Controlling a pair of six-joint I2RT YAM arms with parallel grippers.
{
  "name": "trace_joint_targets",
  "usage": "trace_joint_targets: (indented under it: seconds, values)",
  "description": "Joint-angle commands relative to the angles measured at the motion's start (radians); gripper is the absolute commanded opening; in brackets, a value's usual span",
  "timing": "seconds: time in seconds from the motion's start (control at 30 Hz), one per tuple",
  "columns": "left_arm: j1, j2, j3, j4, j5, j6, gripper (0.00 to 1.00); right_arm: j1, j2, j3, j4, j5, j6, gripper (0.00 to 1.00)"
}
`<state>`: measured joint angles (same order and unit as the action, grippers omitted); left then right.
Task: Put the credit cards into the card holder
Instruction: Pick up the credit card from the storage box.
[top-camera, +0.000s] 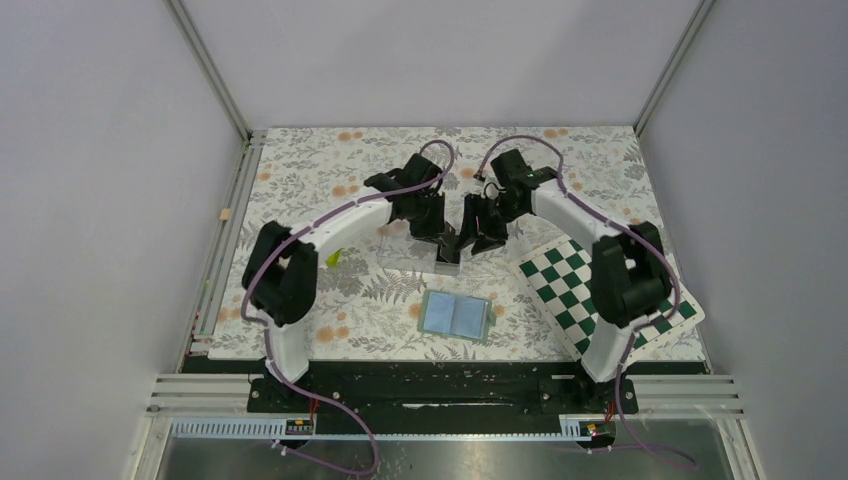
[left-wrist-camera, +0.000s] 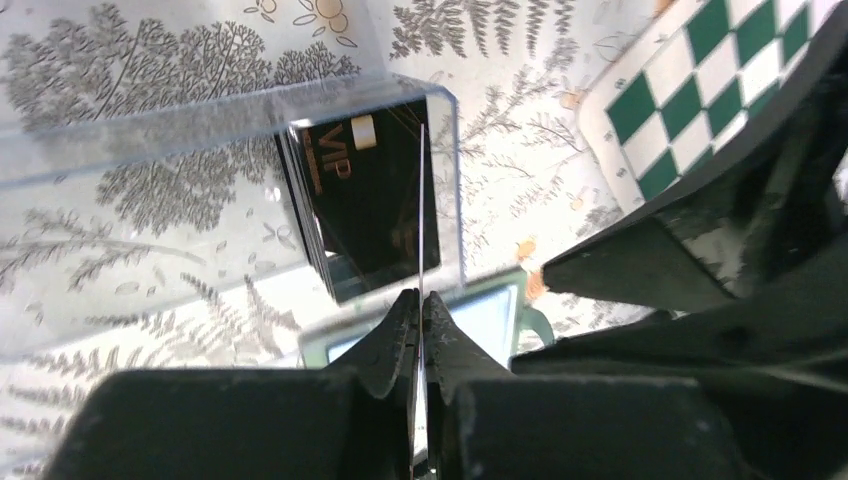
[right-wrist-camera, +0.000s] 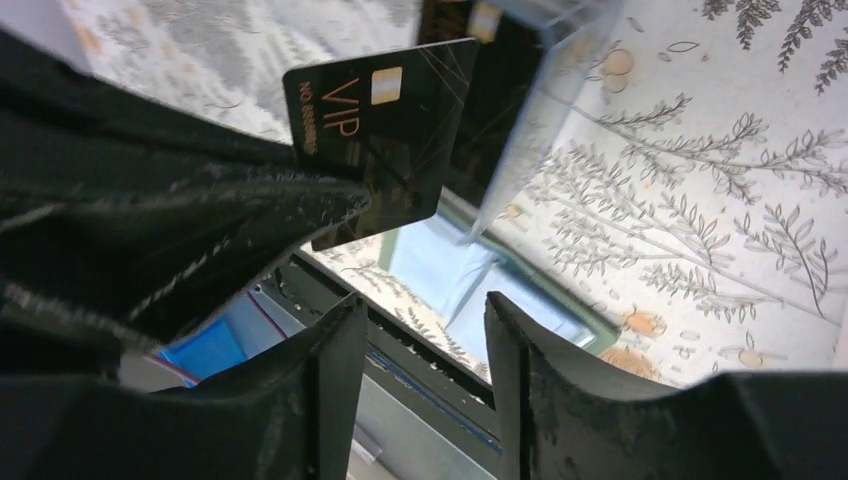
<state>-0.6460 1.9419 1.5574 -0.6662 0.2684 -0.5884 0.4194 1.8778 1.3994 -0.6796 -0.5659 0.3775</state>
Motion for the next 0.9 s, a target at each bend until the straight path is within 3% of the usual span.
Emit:
trace_joint_targets:
  seconds: [0.0,0.1,0.23,0.4,0.63,0.87]
  values:
    - [0.002,-0.267,-0.105,0.089,-0.06,-0.029,0.0,0.01,-0.236,-0.018,-0.017,-0.008,-0.017,0.58]
    - [0.002,-0.441,-0.273,0.175,-0.043,-0.091,0.0,0.008,-0.374,-0.081,-0.016,-0.018,-0.018,0.68]
    - [0.0,-0.631,-0.509,0.341,0.103,-0.236,0.0,0.004,-0.546,-0.218,0.018,-0.079,0.005,0.74]
    - [-0.039,-0.783,-0.867,0.818,0.286,-0.518,0.0,0.002,-0.713,-0.445,0.156,-0.227,0.082,0.75]
    - [-0.127,-0.792,-1.143,1.379,0.33,-0.774,0.0,0.002,-0.82,-0.754,0.501,-0.465,0.322,0.64]
    - [-0.189,-0.683,-1.167,1.602,0.345,-0.867,0.0,0.003,-0.805,-0.852,0.749,-0.523,0.469,0.53]
